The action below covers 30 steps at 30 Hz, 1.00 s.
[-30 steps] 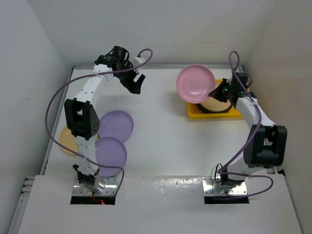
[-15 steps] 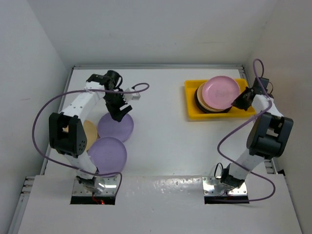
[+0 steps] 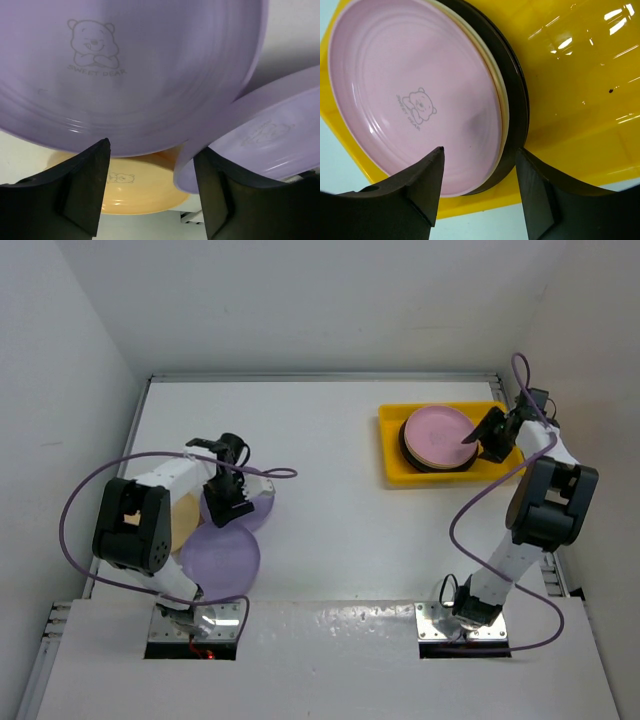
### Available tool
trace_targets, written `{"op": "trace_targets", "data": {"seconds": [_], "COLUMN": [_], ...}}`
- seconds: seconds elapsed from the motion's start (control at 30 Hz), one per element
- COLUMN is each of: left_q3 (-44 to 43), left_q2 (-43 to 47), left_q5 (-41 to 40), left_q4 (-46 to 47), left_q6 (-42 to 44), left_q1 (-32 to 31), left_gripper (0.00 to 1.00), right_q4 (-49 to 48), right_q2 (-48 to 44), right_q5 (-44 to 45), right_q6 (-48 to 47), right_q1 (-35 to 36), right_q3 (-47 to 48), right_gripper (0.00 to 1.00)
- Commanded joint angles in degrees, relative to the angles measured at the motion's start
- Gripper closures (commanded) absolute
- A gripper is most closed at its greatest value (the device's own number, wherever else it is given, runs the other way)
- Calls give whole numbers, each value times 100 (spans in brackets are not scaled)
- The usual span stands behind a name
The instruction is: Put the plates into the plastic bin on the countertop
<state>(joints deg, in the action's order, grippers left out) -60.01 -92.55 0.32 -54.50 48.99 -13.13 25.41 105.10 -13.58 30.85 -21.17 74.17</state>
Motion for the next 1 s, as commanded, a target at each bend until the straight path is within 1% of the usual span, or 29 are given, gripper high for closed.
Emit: {"op": "trace_targets", "data": {"seconds": [0.0, 0.03, 0.07, 0.13, 0.17, 0.27, 0.3, 0.4, 0.5, 0.53, 0.57, 0.63, 0.67, 0.7, 0.73, 0.77, 0.8, 0.83, 0.87, 0.9, 0.93, 0.97], "left_q3": [147, 217, 218, 279, 279, 51, -19, -326, -941, -1395, -1652, -2205, -2782, -3075, -3357, -3855, -4095, -4307, -4665, -4843, -5019, -5177], "left_q2": [10, 9, -52, -52, -52, 53, 53, 106, 106, 106, 106, -113, -201, -306, -560, -693, -851, -991, -1271, -1413, -1563, -1695], "left_q5": [-225, -225, -225, -225, -225, -84, 11, 196, 512, 652, 1011, 1434, 1845, 1997, 2103, 2278, 2341, 2341, 2394, 2446, 2447, 2447], "left_q4": [528, 580, 581, 581, 520, 292, 152, -217, -717, -859, -1008, -1361, -1414, -1414, -1310, -1230, -1160, -951, -835, -747, -659, -510], "left_q6": [-3, -4, -4, -65, -65, -4, -4, 67, 119, 180, 181, 94, -38, -248, -520, -1097, -1372, -2001, -2312, -2594, -2884, -3426], "left_q1": [-32, -32, -84, -85, -85, -138, -138, -138, -138, -138, -138, -138, -138, -138, -199, -199, -269, -330, -331, -383, -384, -384], "left_gripper": [38, 44, 57, 70, 82, 98, 100, 100, 100, 100, 100, 100, 100, 100, 100, 100, 100, 100, 100, 100, 100, 100], "right_q4": [52, 61, 52, -36, -62, -80, -89, -106, -106, -71, -36, 112, 261, 411, 491, 622, 614, 597, 353, 229, 71, -270], "right_q2": [-392, -428, -490, -736, -797, -1043, -1070, -1220, -1360, -1456, -1466, -1553, -1554, -1615, -1633, -1720, -1764, -1800, -1887, -1905, -1914, -1923], "right_q5": [40, 75, 93, 119, 119, 110, 93, 5, -83, -153, -232, -476, -531, -557, -592, -575, -593, -601, -680, -802, -865, -865], "right_q6": [-290, -351, -352, -396, -422, -439, -422, -369, -299, -308, -316, -474, -623, -842, -974, -1071, -1403, -1485, -1555, -1547, -1538, -1390], "right_q1": [51, 51, 51, 43, 43, 43, 43, 43, 43, 69, 69, 209, 349, 455, 917, 1104, 1315, 1970, 2255, 2440, 2790, 3150], "right_q3": [-24, -43, -78, -210, -262, -298, -298, -289, -193, -132, -114, 96, 237, 290, 352, 483, 493, 519, 458, 432, 362, 283], "right_gripper": [42, 42, 42, 42, 42, 42, 42, 42, 42, 42, 42, 37, 34, 32, 28, 26, 23, 19, 19, 19, 19, 19]}}
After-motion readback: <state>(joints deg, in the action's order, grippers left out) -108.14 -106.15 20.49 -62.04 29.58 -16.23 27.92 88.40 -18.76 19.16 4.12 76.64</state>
